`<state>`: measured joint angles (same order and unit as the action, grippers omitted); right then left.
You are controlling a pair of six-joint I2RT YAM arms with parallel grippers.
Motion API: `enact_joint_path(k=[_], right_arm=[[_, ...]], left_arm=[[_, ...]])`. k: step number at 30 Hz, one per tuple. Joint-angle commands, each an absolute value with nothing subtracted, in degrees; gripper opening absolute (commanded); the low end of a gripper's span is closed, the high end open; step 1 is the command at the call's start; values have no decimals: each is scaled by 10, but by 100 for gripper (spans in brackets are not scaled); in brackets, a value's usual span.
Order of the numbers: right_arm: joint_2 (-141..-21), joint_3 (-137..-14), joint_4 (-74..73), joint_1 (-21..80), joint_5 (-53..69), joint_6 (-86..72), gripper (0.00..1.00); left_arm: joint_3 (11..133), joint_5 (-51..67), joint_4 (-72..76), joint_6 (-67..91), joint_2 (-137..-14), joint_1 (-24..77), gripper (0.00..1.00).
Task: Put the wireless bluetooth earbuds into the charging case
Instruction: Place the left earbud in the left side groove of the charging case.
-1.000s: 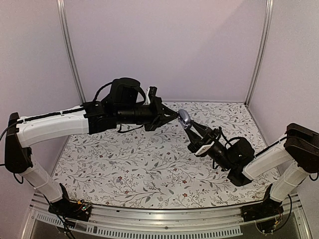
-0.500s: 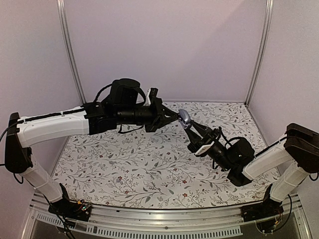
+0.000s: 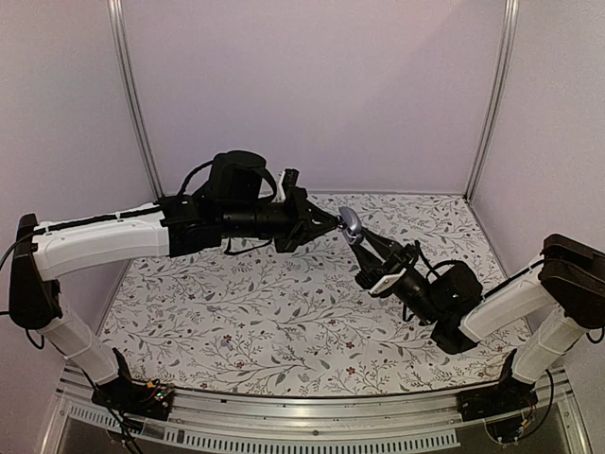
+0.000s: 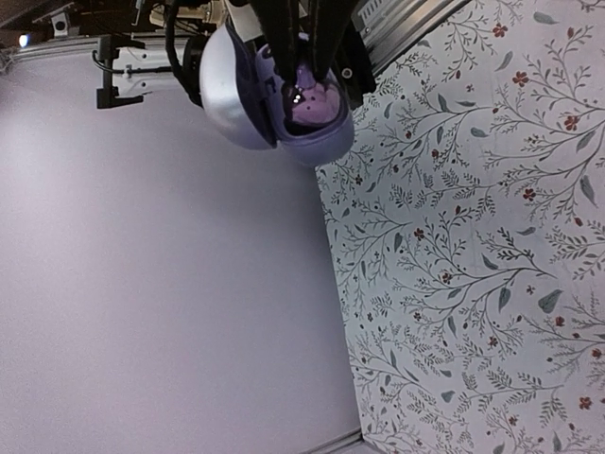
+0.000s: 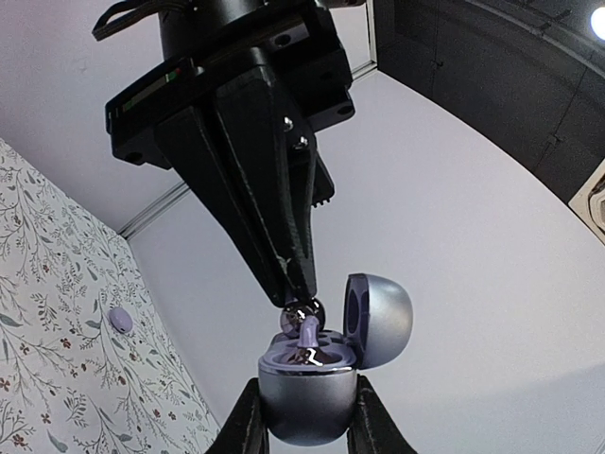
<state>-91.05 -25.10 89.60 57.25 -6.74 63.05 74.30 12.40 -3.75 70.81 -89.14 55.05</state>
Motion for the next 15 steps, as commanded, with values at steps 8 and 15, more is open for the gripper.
enact_joint_path(k=[8, 15], right_arm=[[-912, -258, 1052, 583, -55, 643, 0], [-909, -256, 1052, 583, -49, 645, 0]], left_arm=[[758, 136, -56, 706, -905, 546, 0], [756, 124, -66, 716, -901, 541, 0]])
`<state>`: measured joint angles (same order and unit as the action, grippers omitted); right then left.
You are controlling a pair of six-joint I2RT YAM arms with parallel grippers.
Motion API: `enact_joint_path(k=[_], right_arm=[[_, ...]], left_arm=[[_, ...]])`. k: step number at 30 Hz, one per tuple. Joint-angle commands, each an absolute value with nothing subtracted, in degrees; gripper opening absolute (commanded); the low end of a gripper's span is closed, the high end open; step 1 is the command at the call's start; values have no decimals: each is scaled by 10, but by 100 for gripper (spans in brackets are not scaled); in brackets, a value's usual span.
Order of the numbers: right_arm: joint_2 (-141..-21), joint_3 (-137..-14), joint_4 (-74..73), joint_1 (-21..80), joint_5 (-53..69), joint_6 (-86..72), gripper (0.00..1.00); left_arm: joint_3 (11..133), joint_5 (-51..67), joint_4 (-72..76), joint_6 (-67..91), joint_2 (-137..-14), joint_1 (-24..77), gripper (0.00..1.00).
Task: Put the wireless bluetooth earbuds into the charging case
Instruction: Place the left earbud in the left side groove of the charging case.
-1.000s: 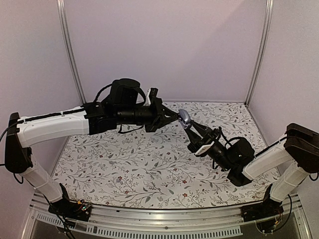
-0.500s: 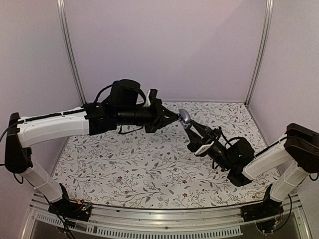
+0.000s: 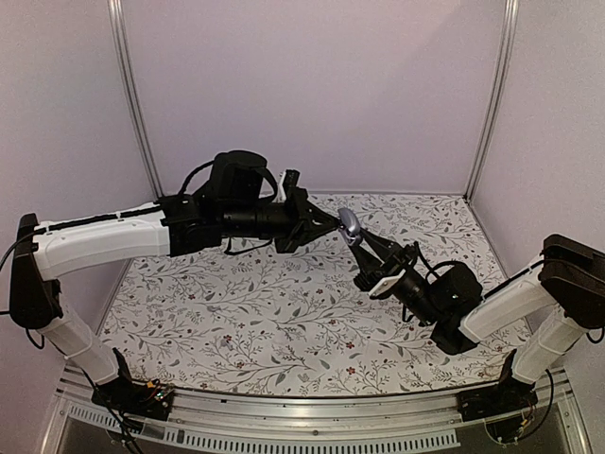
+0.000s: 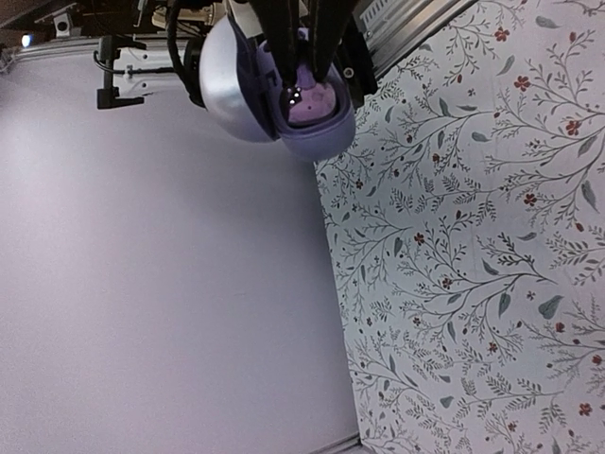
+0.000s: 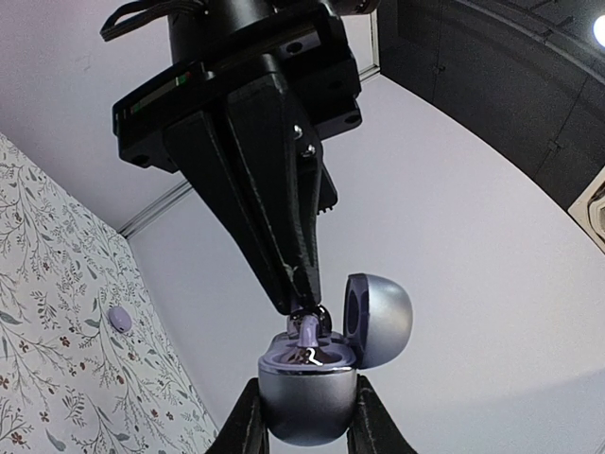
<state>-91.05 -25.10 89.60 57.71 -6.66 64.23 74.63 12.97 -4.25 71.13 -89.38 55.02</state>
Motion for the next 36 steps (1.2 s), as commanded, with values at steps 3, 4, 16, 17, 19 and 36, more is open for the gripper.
enact_joint_path(k=[3, 4, 16, 17, 19, 36], right_arm=[[-908, -256, 1052, 584, -48, 648, 0], [-908, -256, 1052, 584, -47, 649, 0], [-923, -270, 1052, 590, -51, 659, 0], [-924, -270, 1052, 591, -51, 660, 0], [-927, -271, 1052, 591, -52, 660, 0], [-929, -271, 1051, 591, -70, 637, 0]], left_arm=[[752, 118, -74, 725, -900, 537, 0], [750, 118, -74, 726, -899, 536, 0], [753, 110, -80, 733, -901, 537, 0], [753, 109, -82, 733, -901, 537, 0], [754, 109, -83, 733, -901, 537, 0], [738, 84, -58, 708, -866, 540, 31]])
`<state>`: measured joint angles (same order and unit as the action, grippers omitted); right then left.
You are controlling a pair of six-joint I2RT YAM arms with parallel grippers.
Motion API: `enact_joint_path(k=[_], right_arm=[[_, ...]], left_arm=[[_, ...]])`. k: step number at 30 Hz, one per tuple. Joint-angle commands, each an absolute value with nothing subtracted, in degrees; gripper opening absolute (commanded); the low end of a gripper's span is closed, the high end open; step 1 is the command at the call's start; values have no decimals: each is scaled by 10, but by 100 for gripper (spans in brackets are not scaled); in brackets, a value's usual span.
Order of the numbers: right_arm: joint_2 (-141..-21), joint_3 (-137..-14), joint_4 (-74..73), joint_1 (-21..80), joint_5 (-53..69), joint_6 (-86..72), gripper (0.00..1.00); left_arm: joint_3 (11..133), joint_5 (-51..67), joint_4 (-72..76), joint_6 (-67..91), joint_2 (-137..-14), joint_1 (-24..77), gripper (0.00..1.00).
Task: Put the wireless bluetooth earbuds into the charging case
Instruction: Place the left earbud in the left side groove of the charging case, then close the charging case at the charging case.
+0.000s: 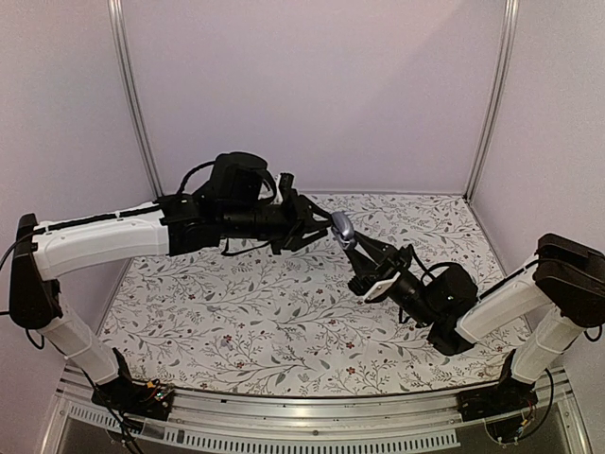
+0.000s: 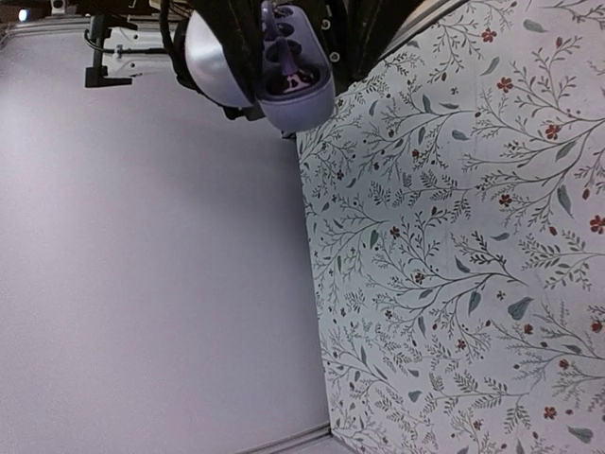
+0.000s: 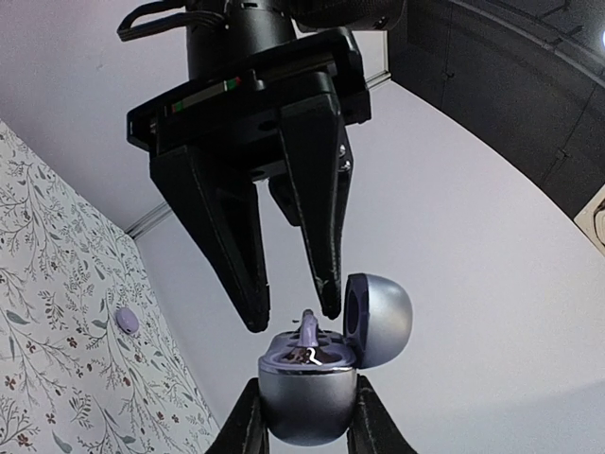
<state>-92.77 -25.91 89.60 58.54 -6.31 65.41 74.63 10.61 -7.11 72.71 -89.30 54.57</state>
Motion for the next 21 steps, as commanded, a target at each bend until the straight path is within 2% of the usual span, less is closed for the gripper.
enact_joint_path(k=[1, 6, 10, 11, 12, 13, 17, 21], right_arm=[[-929, -271, 1051, 590, -73, 631, 0], [-919, -271, 1030, 588, -75, 586, 0], [-899, -270, 1004, 586, -77, 534, 0], [-891, -270, 988, 584, -75, 511, 0], [-879, -272, 964, 582, -70, 491, 0], [-868, -275, 939, 579, -66, 452, 0], [-803, -295, 798, 549, -13, 284, 0], [-746, -315, 670, 509, 103, 131, 0]], left_arm=[[731, 84, -49, 704, -858, 540, 32], [668, 76, 30, 691, -810, 542, 40], [625, 44, 68, 647, -763, 542, 53], [617, 30, 70, 624, -748, 541, 61], [610, 8, 66, 600, -734, 540, 87], [603, -18, 61, 576, -719, 539, 98], [567, -143, 64, 453, -663, 536, 100], [543, -179, 72, 359, -624, 523, 100]])
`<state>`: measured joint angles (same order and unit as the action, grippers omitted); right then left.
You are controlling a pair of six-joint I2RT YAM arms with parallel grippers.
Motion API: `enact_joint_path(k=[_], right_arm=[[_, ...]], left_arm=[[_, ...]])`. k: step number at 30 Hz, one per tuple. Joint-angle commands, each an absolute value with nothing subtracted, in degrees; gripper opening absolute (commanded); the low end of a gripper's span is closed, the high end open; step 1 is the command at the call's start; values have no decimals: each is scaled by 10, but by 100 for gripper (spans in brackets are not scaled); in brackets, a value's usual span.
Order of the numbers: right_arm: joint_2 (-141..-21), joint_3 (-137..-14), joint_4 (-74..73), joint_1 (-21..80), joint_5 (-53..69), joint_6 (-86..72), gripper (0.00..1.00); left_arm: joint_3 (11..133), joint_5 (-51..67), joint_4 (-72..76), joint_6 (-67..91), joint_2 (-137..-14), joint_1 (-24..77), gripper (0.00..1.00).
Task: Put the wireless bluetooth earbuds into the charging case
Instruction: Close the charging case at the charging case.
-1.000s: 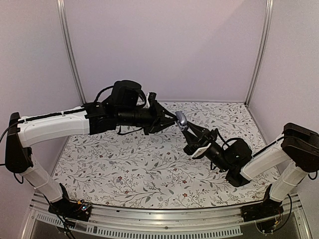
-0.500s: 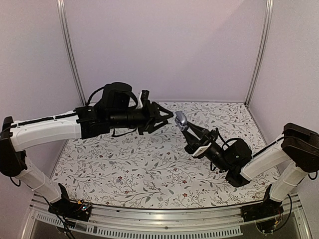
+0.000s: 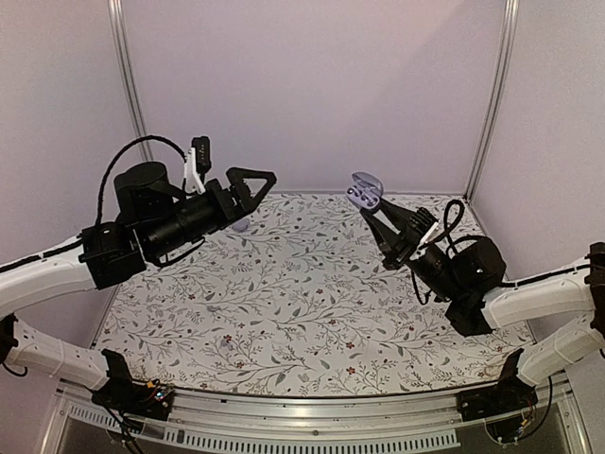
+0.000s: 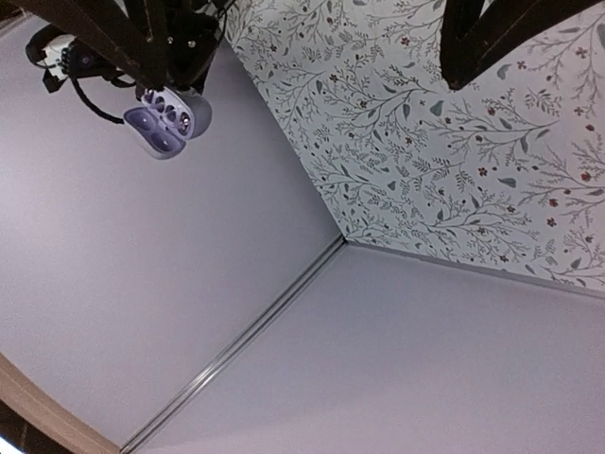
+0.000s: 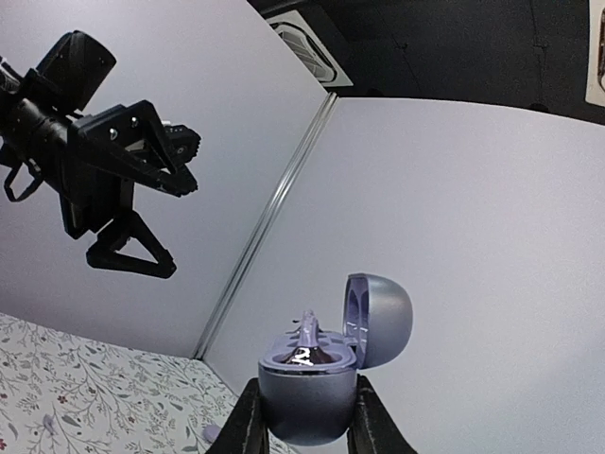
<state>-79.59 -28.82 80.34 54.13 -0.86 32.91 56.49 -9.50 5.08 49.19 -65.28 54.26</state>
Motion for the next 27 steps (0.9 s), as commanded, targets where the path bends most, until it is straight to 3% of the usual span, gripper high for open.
enact_joint_path(k=[1, 6, 11, 21, 27], right_arm=[[-733, -319, 640, 500, 118, 102, 0], [-666, -342, 495, 463, 231, -9, 0], [-629, -375, 360, 461, 336, -23, 0], [-625, -423, 230, 461, 539, -34, 0], [-663, -442, 221, 461, 565, -48, 0]], left_arm=[[541, -171, 73, 337, -620, 518, 100], [527, -125, 100, 226, -596, 506, 100], [529, -44, 103, 116, -608, 501, 100], [521, 68, 109, 78, -663, 508, 100], [555, 80, 97, 70, -705, 538, 100]])
